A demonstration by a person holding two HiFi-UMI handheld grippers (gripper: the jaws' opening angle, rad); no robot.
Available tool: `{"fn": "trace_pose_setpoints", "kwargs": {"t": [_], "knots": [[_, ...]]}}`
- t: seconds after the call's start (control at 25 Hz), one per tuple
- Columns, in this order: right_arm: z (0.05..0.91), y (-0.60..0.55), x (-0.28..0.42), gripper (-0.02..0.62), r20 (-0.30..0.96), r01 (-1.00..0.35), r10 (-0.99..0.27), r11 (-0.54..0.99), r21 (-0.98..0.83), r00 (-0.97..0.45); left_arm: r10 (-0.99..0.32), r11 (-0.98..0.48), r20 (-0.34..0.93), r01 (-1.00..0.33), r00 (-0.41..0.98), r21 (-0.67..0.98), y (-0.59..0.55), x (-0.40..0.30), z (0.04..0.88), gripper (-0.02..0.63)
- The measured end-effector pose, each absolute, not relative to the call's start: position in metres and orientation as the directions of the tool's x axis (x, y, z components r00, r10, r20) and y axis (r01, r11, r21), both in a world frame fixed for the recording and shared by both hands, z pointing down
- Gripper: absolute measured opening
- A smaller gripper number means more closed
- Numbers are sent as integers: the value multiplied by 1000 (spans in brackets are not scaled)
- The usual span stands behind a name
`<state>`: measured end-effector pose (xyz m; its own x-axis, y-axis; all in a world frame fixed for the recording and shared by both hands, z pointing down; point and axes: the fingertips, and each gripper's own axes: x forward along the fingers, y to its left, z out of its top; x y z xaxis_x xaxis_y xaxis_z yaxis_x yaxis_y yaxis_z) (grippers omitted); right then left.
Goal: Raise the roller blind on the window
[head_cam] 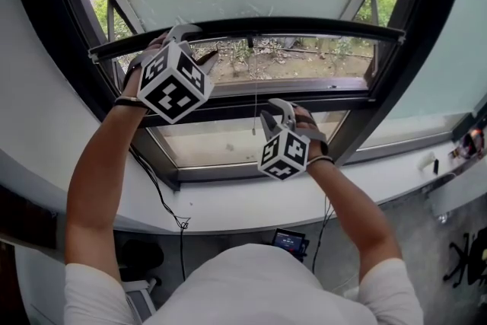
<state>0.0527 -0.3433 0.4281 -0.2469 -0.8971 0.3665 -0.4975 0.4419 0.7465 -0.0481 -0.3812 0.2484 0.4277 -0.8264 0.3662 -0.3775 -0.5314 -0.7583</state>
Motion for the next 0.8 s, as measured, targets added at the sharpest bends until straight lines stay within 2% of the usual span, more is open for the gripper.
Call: {"fn": "trace_pose_setpoints", "kwargs": {"t": [0.44, 0.8], "knots": [[425, -344, 50, 117, 376, -531, -890, 457, 713, -259, -848, -485, 309, -394, 431, -781, -381, -47, 209, 189], [442, -344, 47, 117, 443, -600, -851, 517, 610, -283, -853, -470, 294, -390, 431, -792, -381, -48, 191, 189]]}}
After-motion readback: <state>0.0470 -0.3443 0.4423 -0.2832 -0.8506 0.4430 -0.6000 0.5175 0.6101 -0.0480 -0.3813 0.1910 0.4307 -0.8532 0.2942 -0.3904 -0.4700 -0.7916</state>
